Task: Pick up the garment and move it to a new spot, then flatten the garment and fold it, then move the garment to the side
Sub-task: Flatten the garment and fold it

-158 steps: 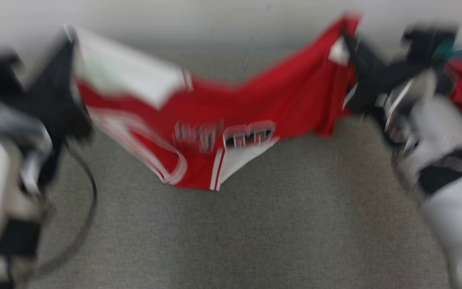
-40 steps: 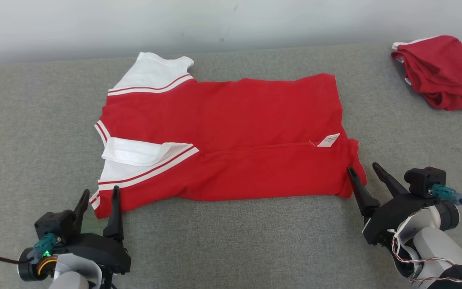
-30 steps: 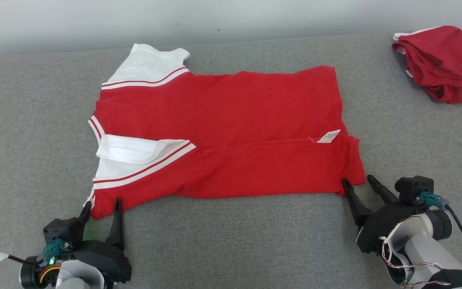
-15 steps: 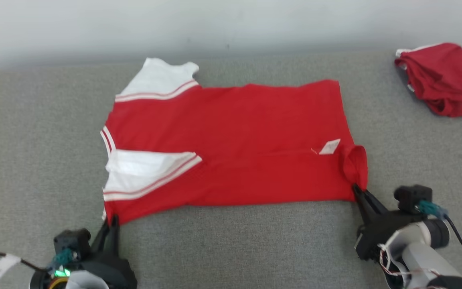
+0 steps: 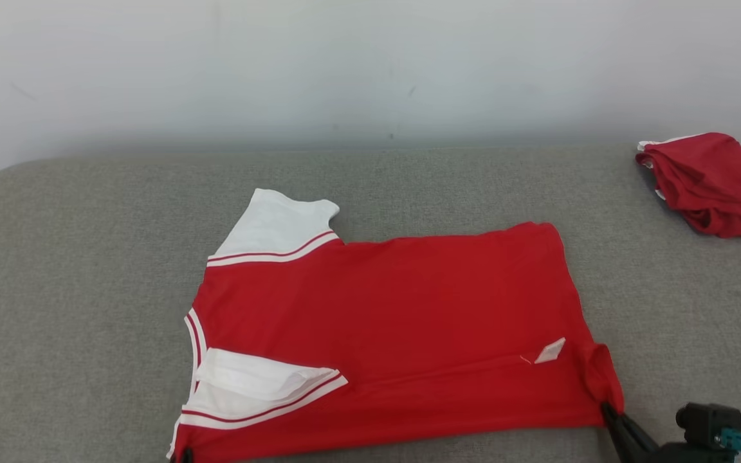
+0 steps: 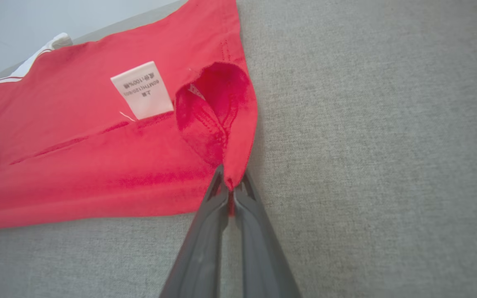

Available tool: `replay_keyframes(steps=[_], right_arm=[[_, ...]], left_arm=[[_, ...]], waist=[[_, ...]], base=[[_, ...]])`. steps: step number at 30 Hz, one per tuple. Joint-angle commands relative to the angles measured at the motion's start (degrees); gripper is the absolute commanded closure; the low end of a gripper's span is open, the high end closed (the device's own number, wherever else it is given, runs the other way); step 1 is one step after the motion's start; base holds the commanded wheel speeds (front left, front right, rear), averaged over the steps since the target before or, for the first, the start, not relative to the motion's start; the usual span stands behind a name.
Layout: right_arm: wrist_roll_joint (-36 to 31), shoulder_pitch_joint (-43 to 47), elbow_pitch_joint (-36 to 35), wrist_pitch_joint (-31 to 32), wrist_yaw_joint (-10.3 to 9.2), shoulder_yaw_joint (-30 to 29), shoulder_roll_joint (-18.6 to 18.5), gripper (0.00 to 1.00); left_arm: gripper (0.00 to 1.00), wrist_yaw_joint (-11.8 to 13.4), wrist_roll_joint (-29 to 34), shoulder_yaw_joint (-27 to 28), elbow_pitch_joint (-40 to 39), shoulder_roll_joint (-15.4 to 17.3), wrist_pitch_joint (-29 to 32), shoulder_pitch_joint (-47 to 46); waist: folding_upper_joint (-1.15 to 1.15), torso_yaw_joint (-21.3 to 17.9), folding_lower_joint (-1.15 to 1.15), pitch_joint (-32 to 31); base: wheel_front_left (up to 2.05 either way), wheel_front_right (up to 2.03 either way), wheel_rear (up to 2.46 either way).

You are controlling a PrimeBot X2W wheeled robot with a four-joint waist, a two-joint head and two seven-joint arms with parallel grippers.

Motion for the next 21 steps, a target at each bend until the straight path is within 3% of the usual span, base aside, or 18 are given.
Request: replay_keyframes(steps=[1,2,3,4,5,6,15,21], right_arm=[[-0.45,2.15,-1.45,1.26,0.01,-1.27,0.23,1.00],[-0.71,3.18,-2.44,2.29,0.01,-1.88,0.60,1.00],[-1.32,3.97,-3.41,3.14,0.01,-2.58,0.85,0.86],[-1.97,4.46,-4.43,3.42,0.01,-3.51,1.11,0.56],[-2.33,4.98,-5.30,3.70,0.01,-4.29,1.67,0.00],[-3.15,5.39,-6.17,4.02,0.01,-5.11,2.13,0.00],[-8.14,5.38,-16.45,4.68,0.01,-12.04,6.24,0.00],[-11.52,-2.82,-18.83,6.81,0.01,-11.12,7.45,0.00]], left_arm=[[1.00,0.84,-0.15,0.34,-1.49,0.66,0.32,1.43],[1.00,1.31,0.11,0.11,-2.36,0.84,0.72,1.90],[1.00,1.85,0.84,-0.11,-3.11,1.16,0.81,2.13],[0.80,2.28,1.08,-0.23,-3.71,1.15,0.73,2.18],[0.42,2.54,1.23,-0.25,-4.14,0.99,0.61,2.13],[0.00,2.68,1.43,-0.32,-4.55,1.09,0.69,1.97],[0.00,3.02,1.95,1.16,-9.68,2.23,-0.31,-1.67],[0.00,1.14,3.33,1.51,-11.38,5.82,5.28,-13.47]], waist=[[0.00,0.60,0.01,-0.30],[0.00,0.70,0.01,-0.28],[0.00,0.78,0.01,-0.28],[0.00,0.82,0.01,-0.28],[0.00,0.87,0.01,-0.30],[0.00,0.85,0.01,-0.28],[0.00,-0.30,0.01,1.30],[0.00,-2.40,0.01,4.88]], base=[[0.00,0.00,0.00],[0.00,0.00,0.00],[0.00,0.00,0.00],[0.00,0.00,0.00],[0.00,0.00,0.00],[0.00,0.00,0.00],[0.00,0.00,0.00],[0.00,0.00,0.00]])
